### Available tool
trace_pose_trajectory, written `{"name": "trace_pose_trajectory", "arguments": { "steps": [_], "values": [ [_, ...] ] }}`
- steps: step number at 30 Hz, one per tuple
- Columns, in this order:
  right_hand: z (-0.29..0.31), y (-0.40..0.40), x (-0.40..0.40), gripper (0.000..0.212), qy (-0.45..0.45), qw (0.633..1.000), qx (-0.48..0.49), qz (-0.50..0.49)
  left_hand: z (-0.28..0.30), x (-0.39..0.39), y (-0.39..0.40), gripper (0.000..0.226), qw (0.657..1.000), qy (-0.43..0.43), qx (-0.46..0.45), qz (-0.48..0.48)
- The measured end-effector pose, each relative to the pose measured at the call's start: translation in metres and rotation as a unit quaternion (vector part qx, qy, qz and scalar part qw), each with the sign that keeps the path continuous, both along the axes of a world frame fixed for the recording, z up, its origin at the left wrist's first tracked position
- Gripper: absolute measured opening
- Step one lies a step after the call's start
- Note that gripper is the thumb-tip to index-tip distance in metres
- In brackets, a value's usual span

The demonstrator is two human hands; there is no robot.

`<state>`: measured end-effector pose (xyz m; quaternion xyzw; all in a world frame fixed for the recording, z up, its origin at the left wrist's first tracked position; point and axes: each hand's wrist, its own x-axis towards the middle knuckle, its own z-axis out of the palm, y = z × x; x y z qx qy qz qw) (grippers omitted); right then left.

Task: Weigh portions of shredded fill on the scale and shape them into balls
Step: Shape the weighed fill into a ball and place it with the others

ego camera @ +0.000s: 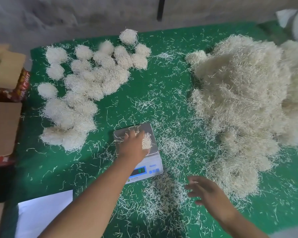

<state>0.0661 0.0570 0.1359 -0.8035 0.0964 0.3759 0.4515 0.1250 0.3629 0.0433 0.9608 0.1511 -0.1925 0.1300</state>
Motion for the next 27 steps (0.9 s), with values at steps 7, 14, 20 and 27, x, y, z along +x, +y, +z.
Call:
{"name": "trace_pose_trajectory", "arguments": {
  "steps": [7,14,20,27],
  "values": [
    [-0.003,-0.001,0.005,0.019,0.011,1.0,-0.001,0.005,0.002,0.005,0.006,0.065,0.999,-0.044,-0.018,-0.013],
    [-0.007,-0.003,0.015,0.018,0.005,0.998,0.018,0.057,0.02,-0.009,0.007,0.105,0.999,-0.037,-0.026,0.007],
    [-0.013,-0.014,0.026,0.02,0.023,0.994,0.043,0.102,0.067,-0.056,0.011,0.102,0.987,-0.129,-0.03,0.089],
    [-0.013,-0.02,0.042,0.021,0.025,0.991,0.064,0.115,0.086,-0.149,0.002,0.018,0.927,-0.294,-0.014,0.232]
  ]
}}
